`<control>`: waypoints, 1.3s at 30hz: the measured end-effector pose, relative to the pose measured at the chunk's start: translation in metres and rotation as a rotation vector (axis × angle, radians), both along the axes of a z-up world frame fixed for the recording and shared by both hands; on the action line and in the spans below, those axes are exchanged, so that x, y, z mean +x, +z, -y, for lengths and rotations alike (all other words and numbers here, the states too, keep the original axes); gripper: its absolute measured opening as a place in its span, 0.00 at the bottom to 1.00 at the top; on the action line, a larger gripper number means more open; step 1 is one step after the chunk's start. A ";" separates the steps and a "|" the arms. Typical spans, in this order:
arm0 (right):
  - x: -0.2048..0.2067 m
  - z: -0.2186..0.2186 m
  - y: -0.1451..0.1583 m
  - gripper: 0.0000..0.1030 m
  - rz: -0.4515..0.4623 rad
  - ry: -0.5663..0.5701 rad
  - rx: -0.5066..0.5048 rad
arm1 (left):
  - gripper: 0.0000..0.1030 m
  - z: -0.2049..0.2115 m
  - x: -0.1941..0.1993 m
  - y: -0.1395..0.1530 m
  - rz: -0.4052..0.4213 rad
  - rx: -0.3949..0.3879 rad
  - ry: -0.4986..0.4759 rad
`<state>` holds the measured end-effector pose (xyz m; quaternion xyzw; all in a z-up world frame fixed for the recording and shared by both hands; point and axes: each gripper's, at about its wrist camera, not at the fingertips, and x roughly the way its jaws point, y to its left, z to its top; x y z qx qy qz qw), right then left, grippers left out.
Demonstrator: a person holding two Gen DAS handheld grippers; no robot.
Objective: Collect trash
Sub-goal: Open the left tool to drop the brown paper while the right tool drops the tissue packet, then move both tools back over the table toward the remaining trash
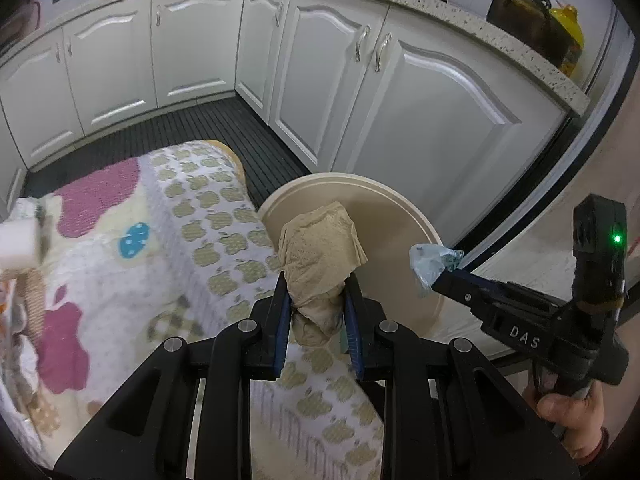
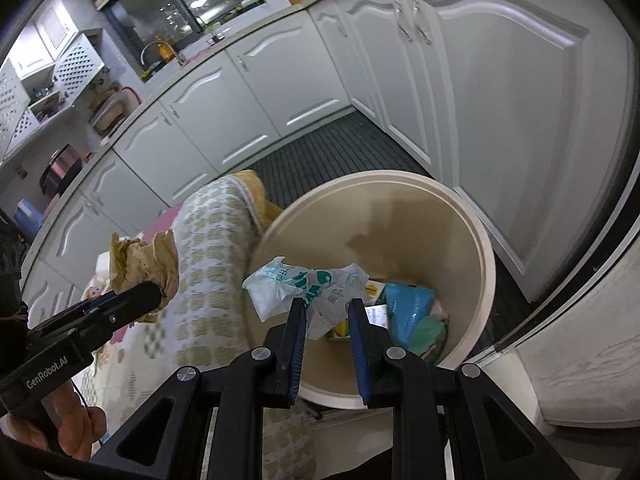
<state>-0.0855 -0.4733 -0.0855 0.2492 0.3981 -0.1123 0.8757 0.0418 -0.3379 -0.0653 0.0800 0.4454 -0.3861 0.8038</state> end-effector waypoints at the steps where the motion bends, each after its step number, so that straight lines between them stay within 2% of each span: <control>1: 0.000 0.002 -0.002 0.20 -0.004 -0.004 0.002 | 0.21 0.003 0.001 -0.002 -0.005 0.002 -0.001; 7: 0.000 0.011 -0.012 0.20 -0.025 -0.018 0.018 | 0.22 0.021 0.003 -0.018 -0.029 0.022 -0.017; 11: 0.004 0.015 -0.016 0.20 -0.035 -0.021 0.025 | 0.23 0.027 0.004 -0.023 -0.018 0.037 -0.010; 17: 0.008 0.019 -0.024 0.21 -0.067 -0.038 0.044 | 0.41 0.030 0.005 -0.027 -0.002 0.047 0.005; 19: 0.008 0.019 -0.025 0.27 -0.073 -0.041 0.049 | 0.44 0.029 0.005 -0.028 -0.004 0.045 0.009; 20: 0.008 0.019 -0.026 0.36 -0.075 -0.045 0.051 | 0.46 0.028 0.006 -0.028 -0.005 0.045 0.011; 21: 0.008 0.019 -0.026 0.41 -0.074 -0.050 0.053 | 0.46 0.028 0.006 -0.028 -0.005 0.042 0.012; 29: 0.004 0.014 -0.024 0.42 -0.069 -0.044 0.057 | 0.47 0.016 0.003 -0.023 -0.005 0.035 0.029; 39: 0.005 -0.008 -0.015 0.45 -0.057 -0.007 0.059 | 0.48 -0.011 -0.009 -0.008 0.072 0.053 0.061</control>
